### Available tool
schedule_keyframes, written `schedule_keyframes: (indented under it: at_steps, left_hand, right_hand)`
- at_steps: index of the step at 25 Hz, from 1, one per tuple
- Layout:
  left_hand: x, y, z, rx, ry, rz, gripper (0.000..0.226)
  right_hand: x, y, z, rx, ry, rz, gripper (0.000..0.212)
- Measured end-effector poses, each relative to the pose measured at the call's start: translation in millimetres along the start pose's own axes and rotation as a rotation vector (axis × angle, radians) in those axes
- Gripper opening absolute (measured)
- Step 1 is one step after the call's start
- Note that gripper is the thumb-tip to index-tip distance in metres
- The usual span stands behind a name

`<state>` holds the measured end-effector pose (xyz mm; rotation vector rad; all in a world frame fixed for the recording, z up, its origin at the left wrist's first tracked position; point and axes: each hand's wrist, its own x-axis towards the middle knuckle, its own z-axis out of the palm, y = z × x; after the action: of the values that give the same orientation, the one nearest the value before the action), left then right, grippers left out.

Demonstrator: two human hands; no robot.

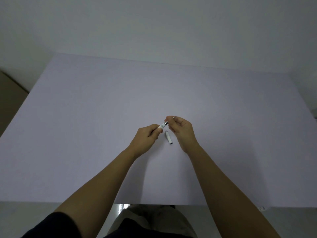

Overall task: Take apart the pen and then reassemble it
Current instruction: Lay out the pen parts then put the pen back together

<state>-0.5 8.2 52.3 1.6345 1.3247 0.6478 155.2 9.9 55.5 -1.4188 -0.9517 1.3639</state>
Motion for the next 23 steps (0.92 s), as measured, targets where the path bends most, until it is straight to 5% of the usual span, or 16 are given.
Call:
schedule_keyframes:
  at_steps: [3, 7, 12, 17, 23]
  left_hand:
    - [-0.5, 0.0, 1.7, -0.013, 0.001, 0.006, 0.026]
    - [1.7, -0.4, -0.3, -0.044, 0.031, -0.014, 0.025]
    - [-0.2, 0.2, 1.5, -0.044, 0.026, 0.001, 0.025]
    - [-0.5, -1.4, -0.4, -0.026, 0.035, -0.007, 0.026]
    - [-2.8, -0.1, 1.4, -0.009, 0.029, 0.005, 0.028]
  right_hand:
    - [-0.9, -2.6, 5.4, -0.028, 0.073, 0.010, 0.024]
    - [-0.5, 0.3, -1.5, 0.093, -0.099, -0.017, 0.017]
    - [-0.9, -5.4, 5.1, -0.080, 0.096, 0.011, 0.023]
    - [-1.1, -4.0, 2.3, -0.059, -0.073, -0.020, 0.017]
    - [-3.1, -6.8, 10.4, -0.100, 0.098, 0.050, 0.032]
